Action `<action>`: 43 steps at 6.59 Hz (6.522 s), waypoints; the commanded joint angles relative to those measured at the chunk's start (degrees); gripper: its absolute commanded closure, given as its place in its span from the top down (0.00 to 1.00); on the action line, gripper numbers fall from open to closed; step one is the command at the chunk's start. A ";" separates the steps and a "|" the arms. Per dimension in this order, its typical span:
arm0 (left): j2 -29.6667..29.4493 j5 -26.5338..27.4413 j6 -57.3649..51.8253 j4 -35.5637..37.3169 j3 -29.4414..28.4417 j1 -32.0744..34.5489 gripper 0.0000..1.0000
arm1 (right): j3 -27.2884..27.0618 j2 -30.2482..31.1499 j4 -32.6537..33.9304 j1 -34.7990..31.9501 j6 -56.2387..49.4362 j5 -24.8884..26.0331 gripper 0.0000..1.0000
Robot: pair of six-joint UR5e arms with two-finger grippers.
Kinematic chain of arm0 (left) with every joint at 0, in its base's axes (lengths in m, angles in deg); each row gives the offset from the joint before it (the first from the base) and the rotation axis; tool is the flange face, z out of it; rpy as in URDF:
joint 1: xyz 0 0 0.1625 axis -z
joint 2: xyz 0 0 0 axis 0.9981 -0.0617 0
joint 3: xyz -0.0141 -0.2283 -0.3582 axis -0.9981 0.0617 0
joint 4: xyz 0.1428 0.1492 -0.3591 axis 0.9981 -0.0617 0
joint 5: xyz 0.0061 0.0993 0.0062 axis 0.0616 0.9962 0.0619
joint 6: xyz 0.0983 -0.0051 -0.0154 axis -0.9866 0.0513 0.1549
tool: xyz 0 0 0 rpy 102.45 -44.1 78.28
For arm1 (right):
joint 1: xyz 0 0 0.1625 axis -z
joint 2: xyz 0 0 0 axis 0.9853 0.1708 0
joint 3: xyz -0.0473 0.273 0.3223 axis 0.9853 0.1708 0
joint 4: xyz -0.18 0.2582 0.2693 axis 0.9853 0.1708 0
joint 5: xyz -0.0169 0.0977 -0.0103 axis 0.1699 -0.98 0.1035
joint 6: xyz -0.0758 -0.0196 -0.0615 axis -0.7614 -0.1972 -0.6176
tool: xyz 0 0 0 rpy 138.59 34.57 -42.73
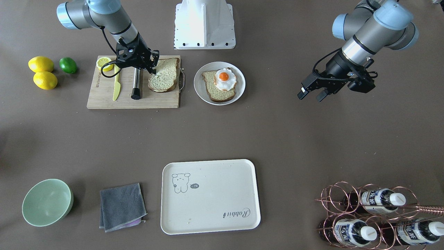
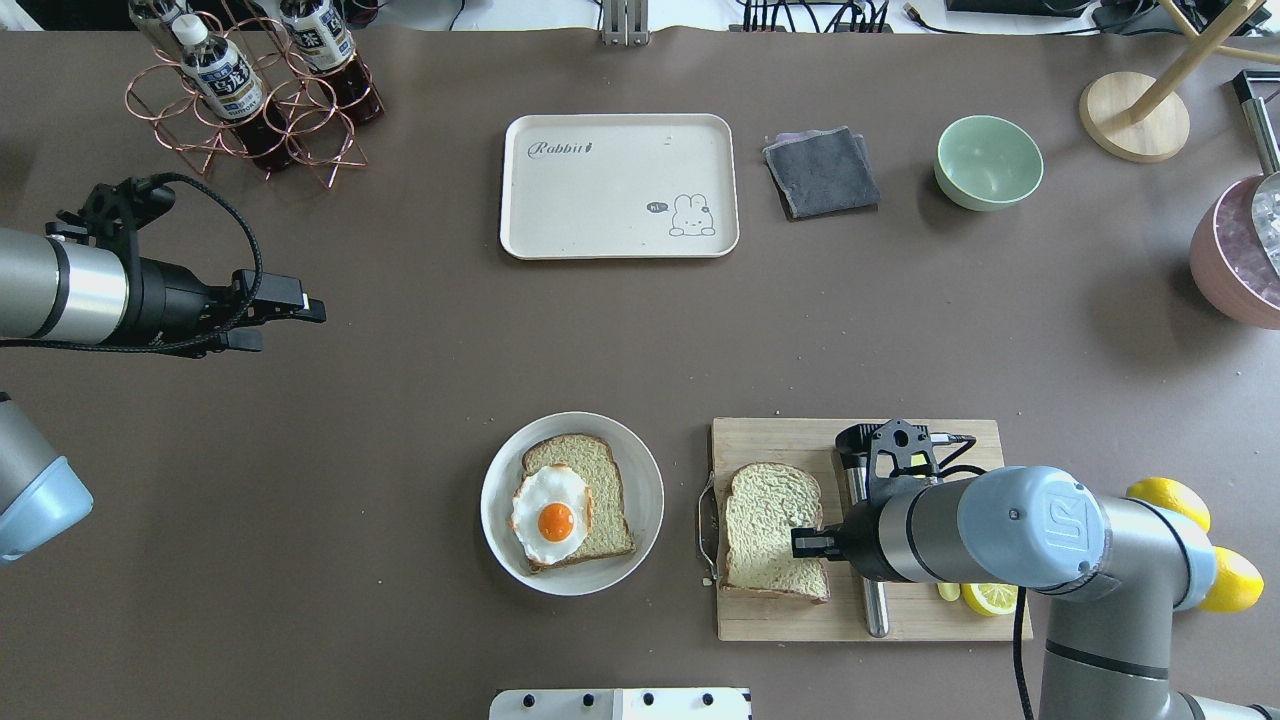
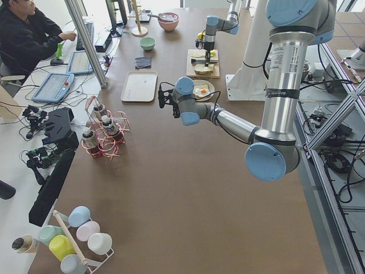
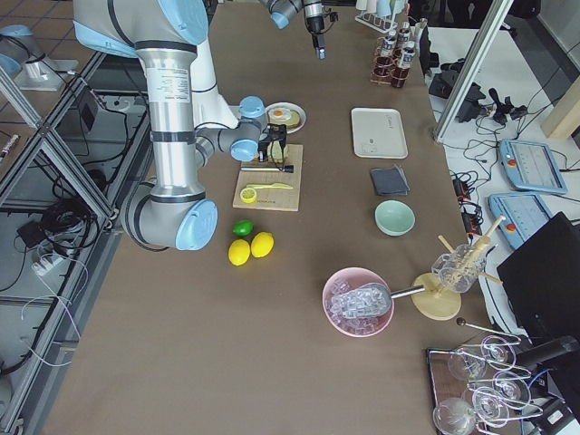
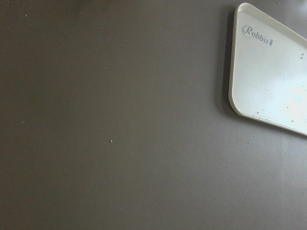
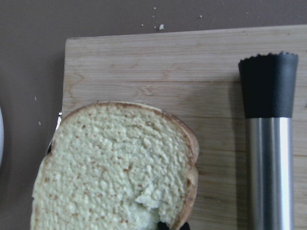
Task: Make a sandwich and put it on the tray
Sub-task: 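Lower the right gripper and grasp the plain bread slice edge, then lift the bread slice and carry it over the egg toast plate, then lower the bread slice onto the egg toast and open the right gripper, then raise the right gripper from the plate while the left gripper approaches it, then grasp the rim of the white plate with the left gripper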
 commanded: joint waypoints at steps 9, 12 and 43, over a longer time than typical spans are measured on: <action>-1.86 -0.09 -0.28 -0.06 -2.72 -0.16 0.97 | 4.91 -21.79 5.61 -5.67 0.04 -5.41 0.00; -2.03 -0.09 -0.28 -0.06 -2.89 -0.16 0.97 | 8.53 -24.74 6.88 -3.92 -3.19 -2.08 0.00; -5.27 27.51 6.14 -0.06 -0.86 -30.48 0.57 | 6.87 -21.67 6.88 -23.95 -5.06 -19.74 1.00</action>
